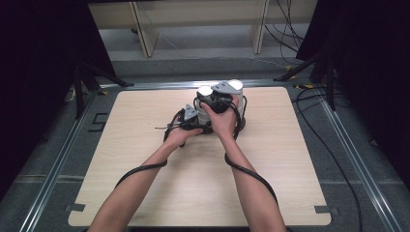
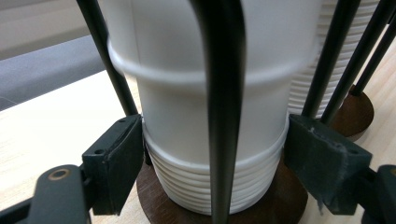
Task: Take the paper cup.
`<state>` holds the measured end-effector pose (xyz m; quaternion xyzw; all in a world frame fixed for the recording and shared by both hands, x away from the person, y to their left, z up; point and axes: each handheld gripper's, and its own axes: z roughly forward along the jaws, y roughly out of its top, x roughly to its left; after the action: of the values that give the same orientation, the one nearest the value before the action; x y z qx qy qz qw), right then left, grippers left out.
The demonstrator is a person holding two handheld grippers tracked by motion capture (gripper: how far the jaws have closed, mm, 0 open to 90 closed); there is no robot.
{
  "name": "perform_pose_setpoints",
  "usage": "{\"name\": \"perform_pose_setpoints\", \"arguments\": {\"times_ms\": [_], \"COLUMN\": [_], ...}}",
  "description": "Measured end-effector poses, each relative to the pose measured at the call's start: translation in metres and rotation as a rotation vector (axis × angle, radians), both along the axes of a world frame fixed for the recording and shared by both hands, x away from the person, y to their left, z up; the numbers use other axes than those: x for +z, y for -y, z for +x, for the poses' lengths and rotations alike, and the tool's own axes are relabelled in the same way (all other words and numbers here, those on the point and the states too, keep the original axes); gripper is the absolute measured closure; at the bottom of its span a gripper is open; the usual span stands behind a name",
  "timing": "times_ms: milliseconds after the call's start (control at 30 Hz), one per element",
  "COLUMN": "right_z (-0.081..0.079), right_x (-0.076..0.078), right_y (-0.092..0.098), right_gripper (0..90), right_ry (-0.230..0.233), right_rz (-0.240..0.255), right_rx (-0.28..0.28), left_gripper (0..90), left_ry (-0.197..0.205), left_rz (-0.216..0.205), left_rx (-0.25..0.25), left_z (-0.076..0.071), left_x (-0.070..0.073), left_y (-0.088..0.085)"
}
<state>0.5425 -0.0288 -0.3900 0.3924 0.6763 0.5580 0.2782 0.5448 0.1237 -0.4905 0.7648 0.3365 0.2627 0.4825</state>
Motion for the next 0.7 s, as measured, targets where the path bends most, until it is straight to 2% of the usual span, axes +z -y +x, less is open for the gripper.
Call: {"name": "perform_pose_setpoints", "arguments": {"times_ms": [67,100,133,233,300,367,433,500,533,600,667,700], "right_z": [-0.002,-0.002,-0.002,-0.004,-0.005,-0.007,-0.007,-0.008,-0.008,-0.010,-0.011,-0.012], "right_x": [0.004,0.006,0.009,0.016,0.020,0.024,0.027,0.030,0.032,0.037,0.039,0.040], "right_y": [0.001,0.001,0.001,0.001,0.002,0.003,0.003,0.003,0.004,0.004,0.004,0.004], "right_gripper": [35.9,35.9,35.9,35.9,35.9,36.0,36.0,36.0,36.1,36.0,36.0,36.1], "right_ry": [0.010,0.023,0.024,0.048,0.054,0.054,0.072,0.079,0.090,0.093,0.085,0.095], "right_rz": [0.002,0.000,0.007,0.014,0.010,0.025,0.028,0.034,0.016,0.037,0.041,0.041], "right_rx": [-0.005,-0.003,0.001,0.000,0.000,-0.002,0.007,0.002,0.001,0.005,-0.001,0.004], "left_gripper": [20.4,20.4,20.3,20.3,20.2,20.2,20.1,20.1,20.2,20.2,20.2,20.1], "left_ry": [0.001,0.002,0.001,0.004,0.000,0.002,0.003,0.005,0.005,0.008,0.012,0.011], "left_rz": [0.003,-0.012,0.012,0.004,-0.039,-0.040,-0.004,-0.001,0.000,0.005,0.009,0.010], "left_rx": [-0.002,0.001,-0.006,0.001,0.004,0.004,0.000,0.002,0.001,-0.001,-0.008,-0.008], "left_z": [0.000,0.000,0.000,0.000,0.000,0.000,0.001,0.001,0.001,0.001,0.001,0.001], "left_x": [0.000,0.000,0.000,0.000,-0.001,-0.001,-0.001,-0.001,0.000,0.000,0.000,0.000], "left_y": [0.000,0.001,-0.001,0.000,0.002,0.002,0.000,0.001,0.000,0.000,0.000,0.000]}}
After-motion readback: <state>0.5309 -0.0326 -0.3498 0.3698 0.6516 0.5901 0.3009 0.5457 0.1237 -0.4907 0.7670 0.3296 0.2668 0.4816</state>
